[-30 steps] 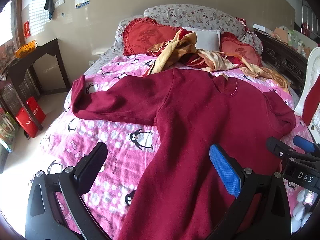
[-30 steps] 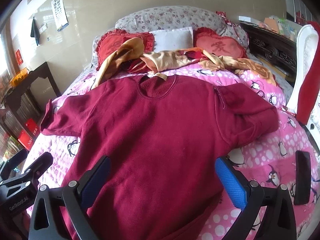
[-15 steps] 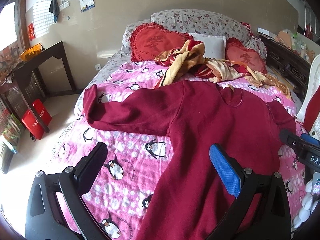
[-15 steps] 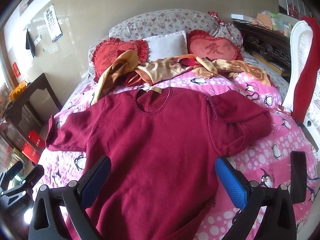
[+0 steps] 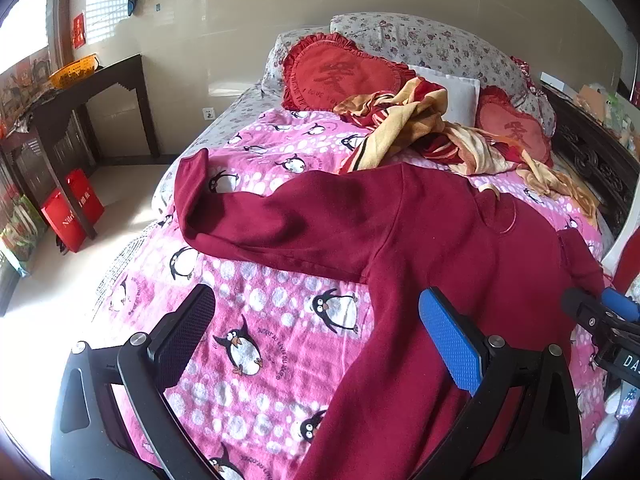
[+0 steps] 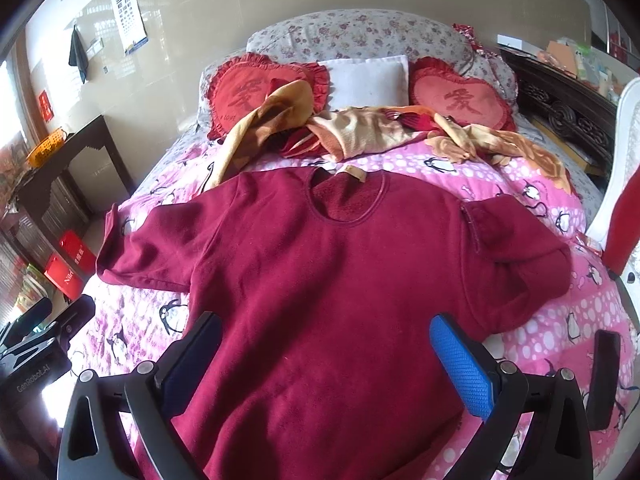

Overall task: Fold small clothes
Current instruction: 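Move both tools over the spread maroon sweatshirt toward a sleeve, then grasp the maroon sleeve cuff with the left tool and lift it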

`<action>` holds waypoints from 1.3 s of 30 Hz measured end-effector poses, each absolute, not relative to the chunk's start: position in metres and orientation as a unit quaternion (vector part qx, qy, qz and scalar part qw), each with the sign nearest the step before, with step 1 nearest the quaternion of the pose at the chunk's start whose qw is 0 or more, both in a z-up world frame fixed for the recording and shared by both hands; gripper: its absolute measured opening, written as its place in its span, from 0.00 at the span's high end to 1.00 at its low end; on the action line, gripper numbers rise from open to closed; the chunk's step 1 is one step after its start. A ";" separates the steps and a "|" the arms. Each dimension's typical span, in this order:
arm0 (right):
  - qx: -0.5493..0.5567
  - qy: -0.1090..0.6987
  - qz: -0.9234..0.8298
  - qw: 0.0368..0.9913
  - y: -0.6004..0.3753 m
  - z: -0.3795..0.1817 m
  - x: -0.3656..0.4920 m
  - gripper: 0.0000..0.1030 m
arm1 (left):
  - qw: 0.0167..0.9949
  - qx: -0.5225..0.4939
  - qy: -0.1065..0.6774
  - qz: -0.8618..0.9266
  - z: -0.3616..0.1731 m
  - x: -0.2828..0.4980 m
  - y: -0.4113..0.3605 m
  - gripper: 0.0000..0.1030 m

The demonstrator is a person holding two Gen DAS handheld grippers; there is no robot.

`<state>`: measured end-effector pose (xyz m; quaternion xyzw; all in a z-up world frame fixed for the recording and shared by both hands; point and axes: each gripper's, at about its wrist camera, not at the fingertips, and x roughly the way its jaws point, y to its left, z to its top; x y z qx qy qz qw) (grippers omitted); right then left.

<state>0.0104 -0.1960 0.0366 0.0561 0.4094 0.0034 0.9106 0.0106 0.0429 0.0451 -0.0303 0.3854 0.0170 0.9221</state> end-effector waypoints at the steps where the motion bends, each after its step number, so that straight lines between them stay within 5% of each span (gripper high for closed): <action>1: 0.054 0.408 0.007 0.911 -0.193 0.037 0.013 0.00 | 0.922 -0.030 0.386 0.020 0.044 0.013 0.045 0.00; 31: -0.004 0.463 0.110 0.880 -0.084 -0.014 0.088 0.00 | 0.874 -0.107 0.457 0.129 -0.039 0.184 0.228 0.05; 34: -0.011 0.469 0.119 0.875 -0.075 -0.020 0.092 0.00 | 0.870 -0.096 0.464 0.134 -0.052 0.197 0.234 0.20; 39: -0.010 0.477 0.121 0.870 -0.075 -0.027 0.096 0.00 | 0.861 -0.142 0.479 0.097 -0.069 0.205 0.244 0.68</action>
